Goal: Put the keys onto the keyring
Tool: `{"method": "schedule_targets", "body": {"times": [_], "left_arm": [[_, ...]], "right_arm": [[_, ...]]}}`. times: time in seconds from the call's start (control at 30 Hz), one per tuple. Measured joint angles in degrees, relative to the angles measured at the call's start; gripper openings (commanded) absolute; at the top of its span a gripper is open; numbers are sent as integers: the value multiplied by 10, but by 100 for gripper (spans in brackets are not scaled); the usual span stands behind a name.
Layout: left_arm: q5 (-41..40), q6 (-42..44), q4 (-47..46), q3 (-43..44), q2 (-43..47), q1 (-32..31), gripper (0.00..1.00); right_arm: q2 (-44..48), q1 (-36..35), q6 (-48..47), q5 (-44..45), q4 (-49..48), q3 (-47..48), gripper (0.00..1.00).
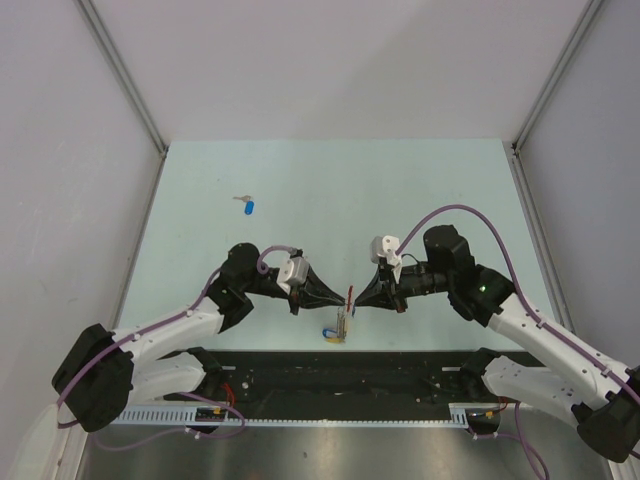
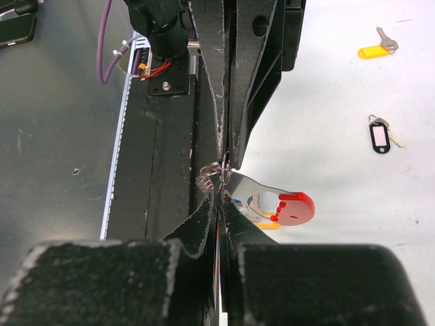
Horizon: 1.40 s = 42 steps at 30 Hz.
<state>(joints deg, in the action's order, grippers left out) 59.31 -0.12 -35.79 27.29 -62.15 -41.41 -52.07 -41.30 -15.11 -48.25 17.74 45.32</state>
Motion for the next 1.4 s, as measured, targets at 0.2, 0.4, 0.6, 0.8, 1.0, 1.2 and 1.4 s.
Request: {"method": "schedule_targets", "body": {"times": [0.2, 0.4, 0.6, 0.8, 1.0, 1.2, 1.4], "left_arm": [[0, 0, 1, 2, -1, 0, 0], [-1, 0, 2, 2, -1, -1, 0], [-3, 0, 4, 2, -1, -5, 0], [-19, 2, 19, 2, 3, -12, 0], [-47, 11, 47, 3, 15, -23, 0], [-87, 11, 65, 3, 30, -30, 0], [-120, -5, 64, 3, 45, -36, 0]], "right_arm": [[-2, 0, 0, 0, 0, 0, 0], [-4, 0, 0, 0, 0, 0, 0], [-4, -2, 0, 0, 0, 0, 0], [-4, -7, 1, 13, 3, 0, 0], [-2, -18, 3, 34, 5, 0, 0], [4, -31, 5, 60, 5, 0, 0], [4, -45, 5, 80, 3, 0, 0]]}}
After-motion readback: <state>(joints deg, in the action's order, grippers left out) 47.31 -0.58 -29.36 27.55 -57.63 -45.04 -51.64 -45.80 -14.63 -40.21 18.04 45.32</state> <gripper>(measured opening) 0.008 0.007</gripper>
